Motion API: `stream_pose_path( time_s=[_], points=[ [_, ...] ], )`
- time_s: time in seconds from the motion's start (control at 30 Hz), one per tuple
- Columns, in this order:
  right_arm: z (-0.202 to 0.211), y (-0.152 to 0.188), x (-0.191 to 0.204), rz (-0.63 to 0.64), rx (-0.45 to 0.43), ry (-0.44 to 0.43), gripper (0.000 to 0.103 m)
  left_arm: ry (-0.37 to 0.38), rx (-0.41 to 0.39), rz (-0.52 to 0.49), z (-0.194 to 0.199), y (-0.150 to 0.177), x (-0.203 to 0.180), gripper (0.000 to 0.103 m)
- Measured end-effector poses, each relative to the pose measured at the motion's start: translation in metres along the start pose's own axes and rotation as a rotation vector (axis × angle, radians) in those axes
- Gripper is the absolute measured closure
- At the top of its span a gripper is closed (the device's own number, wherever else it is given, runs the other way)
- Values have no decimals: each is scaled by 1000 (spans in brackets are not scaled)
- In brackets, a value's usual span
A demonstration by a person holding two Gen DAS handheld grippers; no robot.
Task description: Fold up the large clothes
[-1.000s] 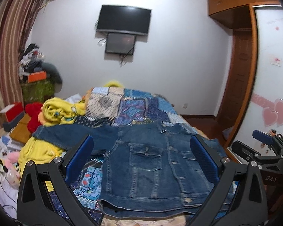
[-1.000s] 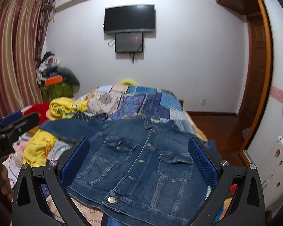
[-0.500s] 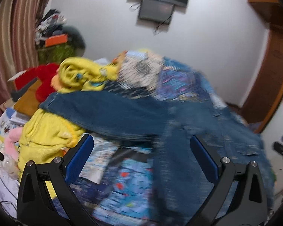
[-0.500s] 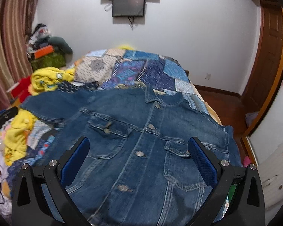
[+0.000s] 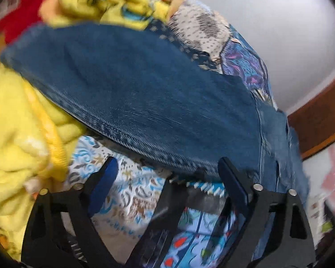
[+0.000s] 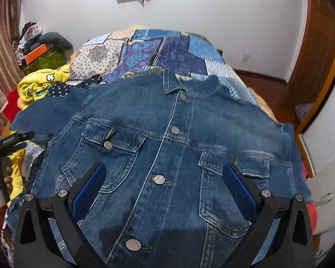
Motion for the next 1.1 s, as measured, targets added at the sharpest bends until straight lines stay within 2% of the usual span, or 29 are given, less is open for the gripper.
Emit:
stream_pose_path(
  time_s=[0.07,0.2,0.33,0.4,0.47,0.5,0.57,0.63,0.8,0.93,1.1],
  points=[
    [-4,-1,-2,-11,12,-2,0,26,1,76,-8,-5,14,15],
    [-9,-2,-5,-43,30,-22,0,71,-40,154,-9,-21,29,19],
    [-13,-3,-6,-71,48,-38,0,17,-84,176,-2,-37,39,44],
    [-12,-3,-7,-84,51,-52,0,22,-90,190,1,-41,41,49],
    [-9,-3,-8,-92,47,-63,0,-15,-112,183,8,-44,38,60],
    [-8,-3,-8,-94,44,-64,0,-52,-123,163,13,-46,35,65],
    [-5,-5,-12,-97,34,-54,0,-130,-148,116,24,-50,29,81],
    [-3,-5,-17,-107,30,-36,0,-172,-172,70,34,-59,18,84],
    [6,-4,-32,-169,22,-55,0,-252,-255,-75,66,-84,-25,91],
    [16,-5,-43,-191,-7,-30,0,-253,-309,-195,83,-102,-79,95],
    [22,-8,-56,-202,-21,-28,0,-181,-349,-337,87,-107,-169,96]
  ],
)
Point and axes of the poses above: each gripper's, at about its wrist camera, not at the fingertips, and z roughly against the way its jaws point, x to its left, y to its underside, the point moved 6 cm from there along -z, roughly the way its jaws point, and after that the axes turned 2 degrees about -z, right-handed, at the moved point
